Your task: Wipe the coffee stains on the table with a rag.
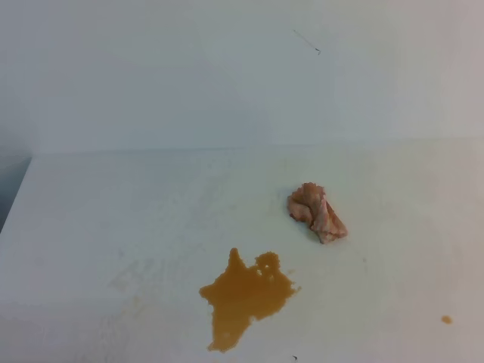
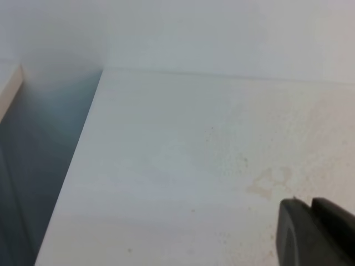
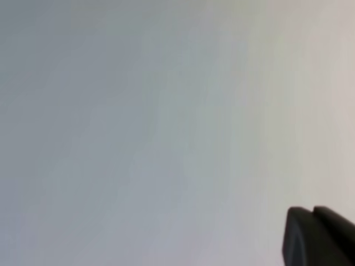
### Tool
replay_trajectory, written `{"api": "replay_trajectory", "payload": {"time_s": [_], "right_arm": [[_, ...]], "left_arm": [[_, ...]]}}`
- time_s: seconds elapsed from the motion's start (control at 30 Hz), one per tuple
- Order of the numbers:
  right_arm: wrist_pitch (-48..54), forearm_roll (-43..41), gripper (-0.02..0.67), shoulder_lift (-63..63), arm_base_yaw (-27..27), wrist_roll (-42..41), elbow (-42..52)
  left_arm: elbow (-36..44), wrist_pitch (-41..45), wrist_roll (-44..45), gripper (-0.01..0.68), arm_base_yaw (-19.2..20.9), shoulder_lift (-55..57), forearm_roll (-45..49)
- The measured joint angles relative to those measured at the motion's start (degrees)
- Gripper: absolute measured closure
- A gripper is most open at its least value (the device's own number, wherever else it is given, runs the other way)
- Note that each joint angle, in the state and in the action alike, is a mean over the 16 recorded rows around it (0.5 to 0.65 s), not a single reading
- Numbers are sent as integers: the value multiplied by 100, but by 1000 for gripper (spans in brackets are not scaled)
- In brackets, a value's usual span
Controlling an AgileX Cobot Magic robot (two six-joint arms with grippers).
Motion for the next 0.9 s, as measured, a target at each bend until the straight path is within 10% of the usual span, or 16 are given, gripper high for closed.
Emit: {"api": "replay_trajectory", "payload": {"time_s": [0.4,0.9], "right_arm": [[1572,-2144,651,1595,2,466,-2000],[4889,-1546,651,4509,62,1139,-3710]], "left_arm": [[-11,5,0,676,1,11,0],[-55,26,0,677,3,54,1]]}}
